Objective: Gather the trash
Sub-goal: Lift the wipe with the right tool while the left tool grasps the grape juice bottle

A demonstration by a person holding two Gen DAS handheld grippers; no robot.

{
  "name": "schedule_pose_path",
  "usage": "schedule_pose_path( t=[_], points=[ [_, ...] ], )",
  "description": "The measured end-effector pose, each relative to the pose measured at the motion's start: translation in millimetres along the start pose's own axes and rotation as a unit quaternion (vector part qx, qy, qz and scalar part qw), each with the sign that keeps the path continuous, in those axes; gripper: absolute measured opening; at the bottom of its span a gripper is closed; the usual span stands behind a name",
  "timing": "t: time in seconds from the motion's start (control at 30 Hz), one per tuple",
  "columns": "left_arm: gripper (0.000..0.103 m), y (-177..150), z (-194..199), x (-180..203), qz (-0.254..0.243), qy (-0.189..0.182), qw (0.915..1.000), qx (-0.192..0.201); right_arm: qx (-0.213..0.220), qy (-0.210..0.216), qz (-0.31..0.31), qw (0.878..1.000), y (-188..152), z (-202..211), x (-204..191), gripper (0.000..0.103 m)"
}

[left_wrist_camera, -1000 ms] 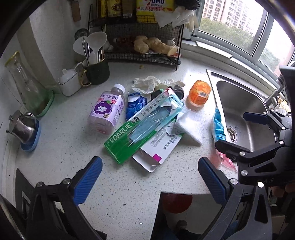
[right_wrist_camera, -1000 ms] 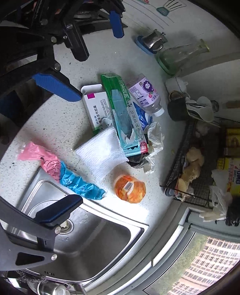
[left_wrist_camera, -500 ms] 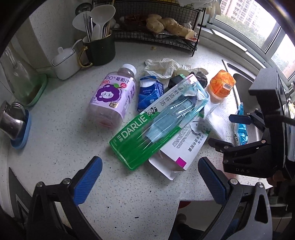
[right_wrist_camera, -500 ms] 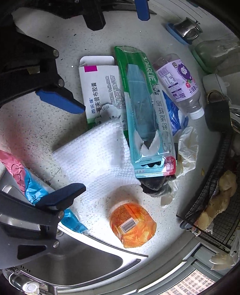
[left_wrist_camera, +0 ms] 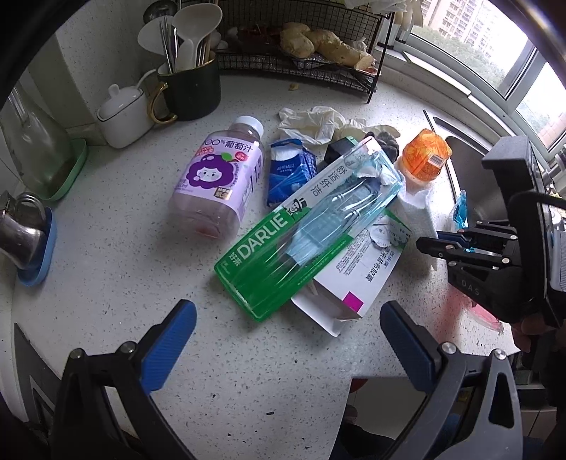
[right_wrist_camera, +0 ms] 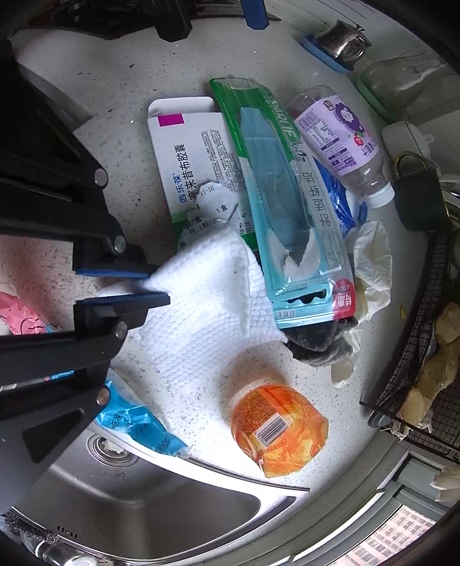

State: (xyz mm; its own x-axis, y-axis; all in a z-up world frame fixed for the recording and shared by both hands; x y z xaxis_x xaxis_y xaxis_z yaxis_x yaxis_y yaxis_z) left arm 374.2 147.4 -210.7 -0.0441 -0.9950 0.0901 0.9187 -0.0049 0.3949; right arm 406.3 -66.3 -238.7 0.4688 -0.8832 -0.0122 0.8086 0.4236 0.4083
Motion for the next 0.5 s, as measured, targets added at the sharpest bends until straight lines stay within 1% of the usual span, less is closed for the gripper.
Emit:
schedule_pose_path(
  t=[0.13,0.23,0.33,0.4,0.5],
  points=[
    [0.103,9.0,8.8,-3.8,-0.005,-0.001,0.9999,0.009,0.013,0.012,-0.037,0.999,0.3,18.3,6.9,0.005],
    [0.103,20.3,12.4,-10.1,-0.012,0.007,0.9998,0.014,0.028,0.024,-0.069,0.997,4.5,38.0,14.7,0.005],
    [0.103,32.7,11.7,-18.0,-0.011,0.015,0.9998,0.008,0.047,0.019,-0.101,0.994,6.5,54.7,24.0,0.005],
    [0.103,42.3,9.5,-22.1,-0.013,0.01,0.9999,0.004,0.057,0.03,-0.122,0.99,7.0,65.4,28.1,0.005],
    [0.103,58.3,2.5,-28.1,-0.024,0.013,0.9996,0.004,0.064,0.042,-0.145,0.986,5.6,79.5,30.8,0.004]
  ],
)
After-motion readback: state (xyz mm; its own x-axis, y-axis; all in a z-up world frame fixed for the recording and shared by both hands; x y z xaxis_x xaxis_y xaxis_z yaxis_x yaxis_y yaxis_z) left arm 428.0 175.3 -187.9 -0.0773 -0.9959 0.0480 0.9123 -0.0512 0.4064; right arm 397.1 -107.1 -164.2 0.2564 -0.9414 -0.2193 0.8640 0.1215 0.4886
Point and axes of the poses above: each gripper's, at about its wrist camera, not at the fingertips, and z roughly against the way its jaws point, x to its right, y to its top, the point moved 8 cm from there along -z, roughly the way its jaws point, and after that the axes turned 2 degrees about x, right-handed, at the moved point
